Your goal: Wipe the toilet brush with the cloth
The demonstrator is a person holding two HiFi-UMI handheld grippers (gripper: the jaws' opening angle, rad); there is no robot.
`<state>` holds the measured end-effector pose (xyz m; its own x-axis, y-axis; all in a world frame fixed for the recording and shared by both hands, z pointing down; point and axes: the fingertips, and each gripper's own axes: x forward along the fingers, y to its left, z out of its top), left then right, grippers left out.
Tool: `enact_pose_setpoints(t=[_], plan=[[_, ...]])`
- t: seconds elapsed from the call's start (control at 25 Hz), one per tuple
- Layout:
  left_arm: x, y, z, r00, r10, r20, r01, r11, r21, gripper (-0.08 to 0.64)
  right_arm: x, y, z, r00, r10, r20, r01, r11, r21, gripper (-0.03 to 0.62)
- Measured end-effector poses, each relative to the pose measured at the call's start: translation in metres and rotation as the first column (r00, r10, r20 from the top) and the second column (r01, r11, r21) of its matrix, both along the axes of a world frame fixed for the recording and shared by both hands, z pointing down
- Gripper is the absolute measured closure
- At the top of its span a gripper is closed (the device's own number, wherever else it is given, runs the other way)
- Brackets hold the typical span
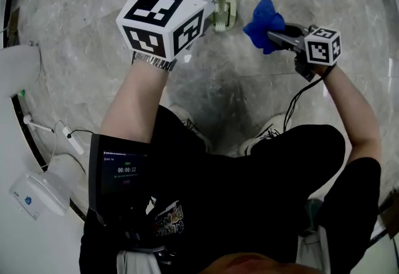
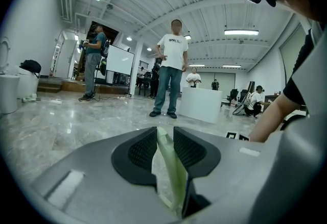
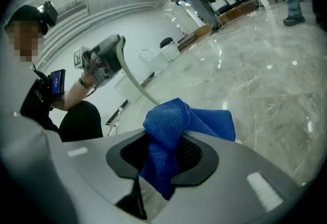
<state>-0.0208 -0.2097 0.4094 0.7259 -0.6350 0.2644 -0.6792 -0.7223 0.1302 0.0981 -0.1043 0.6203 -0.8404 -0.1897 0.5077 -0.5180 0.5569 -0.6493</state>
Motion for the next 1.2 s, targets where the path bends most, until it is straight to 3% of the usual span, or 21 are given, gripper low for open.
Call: enact_pose_setpoints(t=[0.2, 0.32, 0.44, 0.8, 0.96, 1.2], plan=[[0.002, -0.002, -0.002, 1.000, -0.003, 0.003, 0.003, 1.000, -0.004, 0.443, -0.073, 0.040, 0.058, 0.997, -0.029, -0.076, 0.017, 0.988, -0.155, 0.468], [0.002, -0.002, -0.001, 1.000, -0.005, 0.012, 0.005, 1.000, -0.004, 0.443, -0.128, 0.037, 0.071, 0.997, -0.005, -0.074, -0.005, 0.990, -0.138, 0.468], [0.001, -0.002, -0.001, 1.000, -0.008, 0.015, 0.008, 1.000, -0.003, 0.443, -0.156, 0.018, 0.071, 0.998, 0.045, -0.053, -0.051, 0.991, -0.120, 0.468], [0.003, 0.006, -0.005, 0.998, 0.036, -0.048, -0.034, 0.999, 0.036, 0.438, -0.131, 0.004, 0.002, 0.993, 0.075, 0.087, -0.065, 0.992, -0.109, 0.468], [0.016, 0.018, 0.002, 0.995, 0.099, -0.010, -0.098, 0.994, 0.057, 0.353, -0.116, 0.017, -0.019, 0.987, 0.023, 0.159, -0.006, 0.994, -0.111, 0.468], [0.006, 0.019, 0.026, 0.994, 0.079, 0.074, -0.081, 0.996, 0.027, 0.448, -0.112, 0.056, -0.015, 0.980, -0.119, 0.161, 0.140, 0.982, -0.124, 0.468]])
